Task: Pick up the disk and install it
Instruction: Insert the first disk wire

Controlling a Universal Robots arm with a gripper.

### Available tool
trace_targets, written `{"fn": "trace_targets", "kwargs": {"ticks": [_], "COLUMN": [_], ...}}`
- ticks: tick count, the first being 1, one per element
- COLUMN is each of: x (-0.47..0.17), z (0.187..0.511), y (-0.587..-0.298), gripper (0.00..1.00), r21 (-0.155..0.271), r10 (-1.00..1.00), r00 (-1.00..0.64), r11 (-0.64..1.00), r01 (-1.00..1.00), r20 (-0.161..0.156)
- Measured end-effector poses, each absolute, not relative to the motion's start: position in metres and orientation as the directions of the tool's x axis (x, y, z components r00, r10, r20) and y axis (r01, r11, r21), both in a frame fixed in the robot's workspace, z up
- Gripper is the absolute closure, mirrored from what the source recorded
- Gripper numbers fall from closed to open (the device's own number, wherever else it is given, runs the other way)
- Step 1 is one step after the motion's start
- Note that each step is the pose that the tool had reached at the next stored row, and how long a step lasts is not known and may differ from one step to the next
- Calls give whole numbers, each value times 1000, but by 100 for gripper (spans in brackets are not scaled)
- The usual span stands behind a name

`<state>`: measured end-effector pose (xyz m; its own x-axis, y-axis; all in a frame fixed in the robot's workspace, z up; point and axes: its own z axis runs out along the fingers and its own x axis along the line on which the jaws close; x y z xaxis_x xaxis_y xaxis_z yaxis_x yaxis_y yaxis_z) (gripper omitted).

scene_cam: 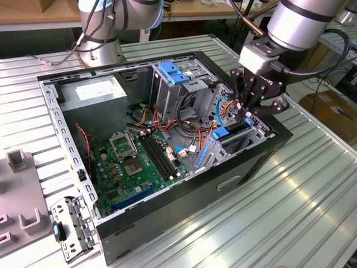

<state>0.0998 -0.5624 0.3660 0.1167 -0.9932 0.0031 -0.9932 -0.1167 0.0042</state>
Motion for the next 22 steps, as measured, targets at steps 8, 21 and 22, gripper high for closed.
{"fn": "trace_targets", "kwargs": {"ticks": [8,21,22], "x": [122,125,126], "z": [367,389,389], "y": [-561,-561,-560], "gripper": [89,89,89], "r21": [27,38,39], "r10": [-987,-943,-943], "r00": [160,332,332], "r11": [-160,-332,-332], "r01": [-987,-943,-943], "r20": [0,-3,-4]}}
